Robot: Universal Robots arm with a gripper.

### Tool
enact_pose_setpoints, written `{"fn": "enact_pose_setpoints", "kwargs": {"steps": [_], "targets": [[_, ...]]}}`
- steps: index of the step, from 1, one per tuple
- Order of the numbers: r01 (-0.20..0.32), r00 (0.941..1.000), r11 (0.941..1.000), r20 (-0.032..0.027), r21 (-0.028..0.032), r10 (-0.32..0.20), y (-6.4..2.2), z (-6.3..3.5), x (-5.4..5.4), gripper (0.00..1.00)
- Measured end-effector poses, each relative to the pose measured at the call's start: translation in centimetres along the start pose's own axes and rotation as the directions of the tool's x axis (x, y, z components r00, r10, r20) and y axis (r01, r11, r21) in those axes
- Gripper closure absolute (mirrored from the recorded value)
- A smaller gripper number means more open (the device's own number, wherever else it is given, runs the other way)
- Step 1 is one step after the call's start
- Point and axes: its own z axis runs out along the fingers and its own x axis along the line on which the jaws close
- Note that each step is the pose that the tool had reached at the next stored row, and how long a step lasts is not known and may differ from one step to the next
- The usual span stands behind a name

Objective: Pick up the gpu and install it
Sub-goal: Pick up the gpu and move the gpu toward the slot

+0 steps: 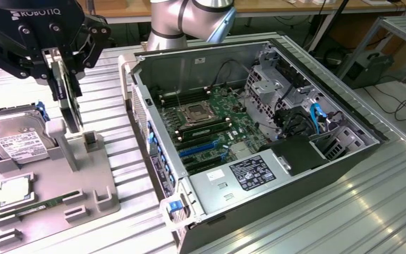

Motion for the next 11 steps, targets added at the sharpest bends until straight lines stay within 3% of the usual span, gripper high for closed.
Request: {"fn": "enact_pose_setpoints", "kwargs": {"steps": [11], "targets": [[0.0, 1.0, 1.0, 0.0001, -0.0001, 0.0, -0.05, 0.01, -0.87, 0.73]]}}
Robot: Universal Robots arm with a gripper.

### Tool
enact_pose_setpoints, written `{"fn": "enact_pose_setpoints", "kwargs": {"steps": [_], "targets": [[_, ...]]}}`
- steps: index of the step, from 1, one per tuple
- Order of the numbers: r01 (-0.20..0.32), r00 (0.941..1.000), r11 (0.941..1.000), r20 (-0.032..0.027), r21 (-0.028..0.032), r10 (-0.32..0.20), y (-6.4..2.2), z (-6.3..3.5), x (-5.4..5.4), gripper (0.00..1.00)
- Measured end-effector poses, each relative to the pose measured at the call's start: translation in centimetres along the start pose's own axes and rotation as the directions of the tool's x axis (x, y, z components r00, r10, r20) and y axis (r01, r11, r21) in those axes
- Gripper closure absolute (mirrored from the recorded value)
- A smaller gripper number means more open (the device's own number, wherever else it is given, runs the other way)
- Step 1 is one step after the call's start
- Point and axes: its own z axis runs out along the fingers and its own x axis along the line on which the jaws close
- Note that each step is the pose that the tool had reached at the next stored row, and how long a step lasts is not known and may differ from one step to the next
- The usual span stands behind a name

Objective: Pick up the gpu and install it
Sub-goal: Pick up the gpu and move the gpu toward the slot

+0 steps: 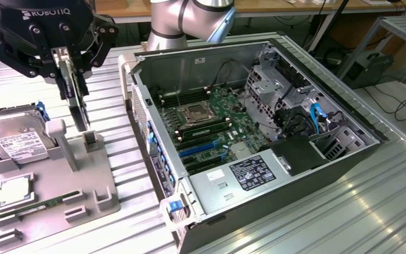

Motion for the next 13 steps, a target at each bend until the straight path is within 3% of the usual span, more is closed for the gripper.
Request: {"fn": "enact_pose_setpoints", "kwargs": {"steps": [13], "targets": [[0.0, 1.0, 1.0, 0.0, 0.0, 0.0, -0.05, 0.0, -0.96, 0.73]]}}
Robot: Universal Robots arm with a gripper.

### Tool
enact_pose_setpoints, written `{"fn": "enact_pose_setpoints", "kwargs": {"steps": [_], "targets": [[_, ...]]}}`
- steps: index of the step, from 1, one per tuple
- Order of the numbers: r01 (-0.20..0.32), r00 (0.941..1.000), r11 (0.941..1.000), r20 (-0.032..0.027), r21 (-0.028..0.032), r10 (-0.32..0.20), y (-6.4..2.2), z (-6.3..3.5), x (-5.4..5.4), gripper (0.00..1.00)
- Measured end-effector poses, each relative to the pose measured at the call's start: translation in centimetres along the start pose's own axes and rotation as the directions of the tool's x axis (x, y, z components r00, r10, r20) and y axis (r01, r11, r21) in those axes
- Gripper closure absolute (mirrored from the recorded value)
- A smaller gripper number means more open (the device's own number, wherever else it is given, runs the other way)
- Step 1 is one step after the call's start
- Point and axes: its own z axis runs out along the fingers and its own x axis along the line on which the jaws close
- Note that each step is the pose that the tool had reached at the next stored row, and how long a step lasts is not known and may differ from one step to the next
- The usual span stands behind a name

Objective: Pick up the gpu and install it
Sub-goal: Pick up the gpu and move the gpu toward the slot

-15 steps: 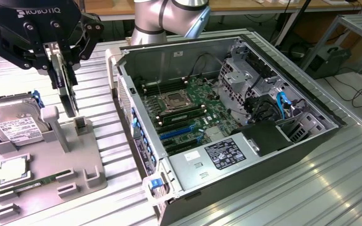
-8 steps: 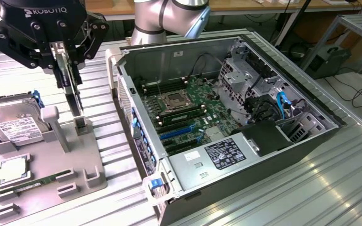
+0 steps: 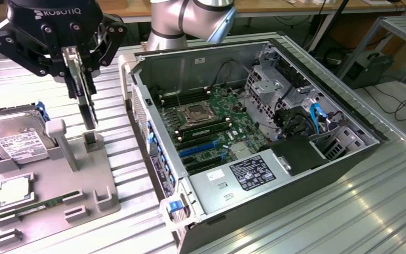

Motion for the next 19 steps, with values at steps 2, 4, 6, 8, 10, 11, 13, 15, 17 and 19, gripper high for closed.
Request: {"fn": "enact_pose_setpoints", "kwargs": {"steps": [2, 4, 6, 8, 10, 11, 13, 15, 17, 19], "targets": [[0.0, 1.0, 1.0, 0.0, 0.0, 0.0, -0.01, 0.0, -0.1, 0.73], [0.0, 1.0, 1.0, 0.0, 0.0, 0.0, -0.02, 0.0, -0.3, 0.73], [0.0, 1.0, 1.0, 0.0, 0.0, 0.0, -0.02, 0.0, -0.4, 0.73], [0.0, 1.0, 1.0, 0.0, 0.0001, 0.0, -0.04, 0.0, -0.6, 0.73], [0.0, 1.0, 1.0, 0.0, 0.0, 0.0, -0.04, 0.01, -0.8, 0.73], [0.0, 1.0, 1.0, 0.0, 0.0001, 0.0, -0.05, 0.0, -0.9, 0.73], [0.0, 1.0, 1.0, 0.0, 0.0, 0.0, -0.06, 0.01, -1.1, 0.73], [0.0, 1.0, 1.0, 0.0, 0.0, 0.0, -0.07, 0.01, -1.4, 0.73], [0.0, 1.0, 1.0, -0.0001, 0.0, 0.0, -0.08, 0.01, -1.6, 0.73], [0.0, 1.0, 1.0, 0.0, 0.0, 0.0, -0.09, 0.01, -1.8, 0.73]]}}
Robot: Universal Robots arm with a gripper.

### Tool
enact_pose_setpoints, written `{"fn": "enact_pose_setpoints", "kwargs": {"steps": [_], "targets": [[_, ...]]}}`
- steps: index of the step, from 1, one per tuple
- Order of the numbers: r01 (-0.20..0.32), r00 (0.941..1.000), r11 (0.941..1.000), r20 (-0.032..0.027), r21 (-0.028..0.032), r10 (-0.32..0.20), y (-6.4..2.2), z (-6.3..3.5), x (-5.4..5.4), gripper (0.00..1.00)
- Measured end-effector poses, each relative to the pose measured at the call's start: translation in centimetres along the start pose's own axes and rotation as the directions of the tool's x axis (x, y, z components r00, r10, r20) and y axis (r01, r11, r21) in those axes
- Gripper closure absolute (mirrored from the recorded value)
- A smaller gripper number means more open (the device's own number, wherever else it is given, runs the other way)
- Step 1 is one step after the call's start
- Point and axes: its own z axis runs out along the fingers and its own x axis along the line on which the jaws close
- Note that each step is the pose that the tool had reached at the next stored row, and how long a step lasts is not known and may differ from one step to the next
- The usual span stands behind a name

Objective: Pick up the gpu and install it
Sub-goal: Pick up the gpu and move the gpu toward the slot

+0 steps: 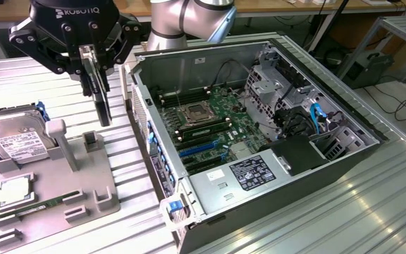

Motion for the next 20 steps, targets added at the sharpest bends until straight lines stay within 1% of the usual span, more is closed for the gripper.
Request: {"fn": "enact_pose_setpoints", "kwargs": {"steps": [7, 20], "targets": [[0.0, 1.0, 1.0, 0.0, 0.0, 0.0, -0.04, 0.01, -0.8, 0.73], [0.0, 1.0, 1.0, -0.0001, 0.0, 0.0, -0.09, 0.01, -1.8, 0.73]]}}
